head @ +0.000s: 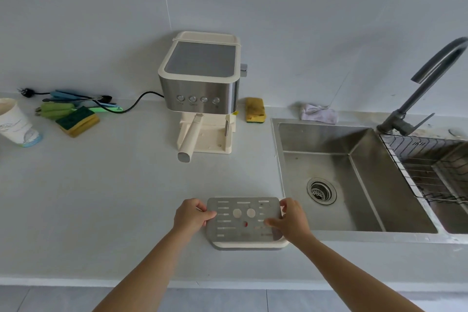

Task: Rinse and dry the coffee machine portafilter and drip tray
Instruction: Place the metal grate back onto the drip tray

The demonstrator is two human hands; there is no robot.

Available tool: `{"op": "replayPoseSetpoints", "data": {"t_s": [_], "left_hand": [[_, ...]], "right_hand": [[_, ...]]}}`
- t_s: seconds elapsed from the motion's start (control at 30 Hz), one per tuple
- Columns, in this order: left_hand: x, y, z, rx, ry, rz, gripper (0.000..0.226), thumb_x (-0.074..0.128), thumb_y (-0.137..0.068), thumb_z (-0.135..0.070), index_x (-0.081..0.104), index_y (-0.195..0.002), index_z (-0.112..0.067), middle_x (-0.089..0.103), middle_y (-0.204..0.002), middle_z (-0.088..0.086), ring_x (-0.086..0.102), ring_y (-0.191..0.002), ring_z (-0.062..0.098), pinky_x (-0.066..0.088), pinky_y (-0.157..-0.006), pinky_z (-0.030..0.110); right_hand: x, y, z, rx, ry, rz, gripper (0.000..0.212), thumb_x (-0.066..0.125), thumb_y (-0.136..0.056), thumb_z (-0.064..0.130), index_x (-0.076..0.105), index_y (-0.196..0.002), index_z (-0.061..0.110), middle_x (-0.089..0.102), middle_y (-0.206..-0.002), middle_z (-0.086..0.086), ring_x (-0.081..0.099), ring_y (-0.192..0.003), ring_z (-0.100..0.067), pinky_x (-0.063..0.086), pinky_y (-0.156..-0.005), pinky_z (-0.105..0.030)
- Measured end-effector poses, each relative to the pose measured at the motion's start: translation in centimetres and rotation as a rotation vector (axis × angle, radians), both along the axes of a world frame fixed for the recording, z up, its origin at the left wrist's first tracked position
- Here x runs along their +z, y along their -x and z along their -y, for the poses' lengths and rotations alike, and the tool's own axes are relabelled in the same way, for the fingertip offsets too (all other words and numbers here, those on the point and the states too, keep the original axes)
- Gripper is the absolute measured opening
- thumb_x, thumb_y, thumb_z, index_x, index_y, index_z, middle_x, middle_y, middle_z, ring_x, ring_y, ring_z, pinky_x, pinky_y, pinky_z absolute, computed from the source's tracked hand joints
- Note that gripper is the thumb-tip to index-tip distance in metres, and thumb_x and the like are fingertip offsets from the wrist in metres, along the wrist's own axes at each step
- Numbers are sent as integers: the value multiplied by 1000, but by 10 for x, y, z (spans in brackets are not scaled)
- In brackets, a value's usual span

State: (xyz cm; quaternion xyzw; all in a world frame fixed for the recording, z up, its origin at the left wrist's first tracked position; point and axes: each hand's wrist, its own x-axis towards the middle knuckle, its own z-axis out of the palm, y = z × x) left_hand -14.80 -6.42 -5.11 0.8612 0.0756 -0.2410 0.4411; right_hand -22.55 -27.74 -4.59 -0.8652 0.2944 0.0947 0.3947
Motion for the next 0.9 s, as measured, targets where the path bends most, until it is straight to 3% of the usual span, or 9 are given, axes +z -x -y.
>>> {"op": "replayPoseSetpoints", "data": {"t_s": [0.13, 0.27, 0.4, 0.6, 0.73, 0.9], "left_hand": [[-6, 1, 13, -6, -40, 10, 28, 74, -74, -16, 50, -59, -14, 57, -52, 0, 54, -60, 20, 40, -66, 28], [-10, 0, 19, -41, -106, 18, 28, 73, -75, -18, 50, -61, -14, 58, -55, 0, 56, -64, 20, 44, -69, 29], [-10, -2, 23, -94, -192, 50, 31, 71, -78, -24, 49, -57, -17, 55, -54, -4, 54, -65, 16, 37, -57, 25], [-12, -5, 24, -142, -286, 107, 35, 73, -75, -32, 44, -59, -21, 56, -69, -2, 55, -74, 18, 35, -61, 24], [-13, -4, 27, -185, -320, 147, 37, 73, -75, -36, 41, -61, -22, 54, -74, -4, 53, -75, 16, 31, -52, 19], [-16, -2, 27, -213, -342, 166, 47, 75, -73, -34, 29, -65, -24, 51, -76, -2, 50, -73, 20, 31, -51, 21]], "right_hand": [[-5, -2, 11, 7, -5, -20, 53, 76, -72, 16, 47, -115, 3, 45, -110, -5, 45, -92, -16, 42, -83, -25], [-8, -5, 15, 38, -5, -34, 48, 74, -74, 15, 47, -112, 4, 40, -104, -1, 43, -91, -14, 37, -78, -20], [-11, -6, 18, 61, 7, -46, 42, 75, -74, 14, 41, -99, 10, 42, -101, -2, 42, -89, -14, 35, -75, -20], [-13, -9, 16, 114, 65, -66, 44, 73, -76, 19, 34, -94, 12, 42, -102, -3, 43, -88, -14, 38, -68, -18], [-13, -9, 17, 143, 127, -108, 48, 75, -75, 25, 32, -95, 13, 49, -109, -6, 47, -93, -16, 47, -88, -28], [-16, -7, 18, 129, 131, -117, 50, 76, -73, 25, 35, -100, 13, 50, -115, -8, 51, -103, -21, 49, -92, -34]]}}
